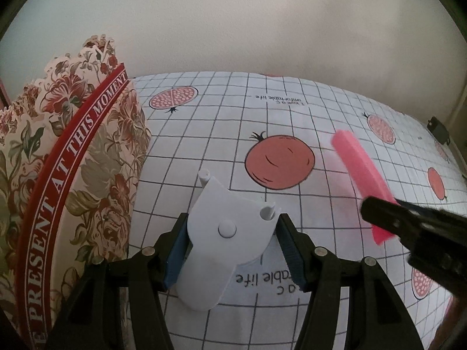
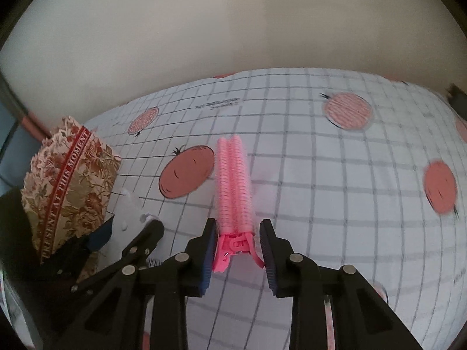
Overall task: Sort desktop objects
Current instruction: 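Carry the white piece with the left gripper while the right lifts the pink comb to the box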
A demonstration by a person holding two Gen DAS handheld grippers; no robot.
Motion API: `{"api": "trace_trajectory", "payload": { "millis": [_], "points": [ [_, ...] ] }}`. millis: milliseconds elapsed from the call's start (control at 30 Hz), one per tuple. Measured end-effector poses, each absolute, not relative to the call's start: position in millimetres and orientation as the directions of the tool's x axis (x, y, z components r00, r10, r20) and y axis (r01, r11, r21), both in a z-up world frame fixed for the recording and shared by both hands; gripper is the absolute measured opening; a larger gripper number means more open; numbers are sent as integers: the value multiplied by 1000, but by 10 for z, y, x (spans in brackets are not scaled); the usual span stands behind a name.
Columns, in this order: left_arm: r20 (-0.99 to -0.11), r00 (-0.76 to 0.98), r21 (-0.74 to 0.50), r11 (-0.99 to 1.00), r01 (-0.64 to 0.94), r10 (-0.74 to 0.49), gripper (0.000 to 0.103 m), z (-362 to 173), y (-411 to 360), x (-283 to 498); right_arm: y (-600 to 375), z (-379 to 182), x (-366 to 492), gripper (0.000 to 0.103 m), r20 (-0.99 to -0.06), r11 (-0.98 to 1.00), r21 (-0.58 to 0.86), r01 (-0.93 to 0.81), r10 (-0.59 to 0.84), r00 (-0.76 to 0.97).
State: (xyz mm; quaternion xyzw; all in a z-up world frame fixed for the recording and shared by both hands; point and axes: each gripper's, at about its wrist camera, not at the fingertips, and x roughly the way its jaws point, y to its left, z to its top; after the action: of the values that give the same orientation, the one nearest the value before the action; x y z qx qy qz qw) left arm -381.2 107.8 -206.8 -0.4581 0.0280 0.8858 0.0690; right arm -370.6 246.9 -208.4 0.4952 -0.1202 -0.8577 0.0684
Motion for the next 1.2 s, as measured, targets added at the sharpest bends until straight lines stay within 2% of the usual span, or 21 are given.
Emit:
{"api": "trace_trajectory", "payload": {
  "millis": [267,400,567,700,867,1200],
  "points": [
    [-858,-502,-18,-982,-190,113,60,-2041,1202,-3698,2739,-1930,-3256,32,-801,-900,409,-151,-274,-532],
    [-876,-454,-86,-978,-191,166,60,-2022,1204,-3599,2841,-1755,-3102,32,-782,-881,441,-171,-283,-555],
    [-883,-407,-202,-972,-121,235,60,-1965,1144,-3491,2931,-1470,-2863,32,-762,-887,425,-180,-244,-599],
    [-860,-423,-274,-957,-89,286,60,-1762,1070,-3384,2963,-1264,-2733,32,-737,-897,409,-170,-215,-641],
    [-831,-484,-258,-961,-99,273,60,-1417,1026,-3270,2977,-1054,-2596,32,-708,-896,413,-161,-205,-675],
    [-718,-618,-267,-947,-179,319,60,-626,1056,-2980,3099,-590,-2357,32,-605,-891,433,-137,-175,-777]
  ]
}}
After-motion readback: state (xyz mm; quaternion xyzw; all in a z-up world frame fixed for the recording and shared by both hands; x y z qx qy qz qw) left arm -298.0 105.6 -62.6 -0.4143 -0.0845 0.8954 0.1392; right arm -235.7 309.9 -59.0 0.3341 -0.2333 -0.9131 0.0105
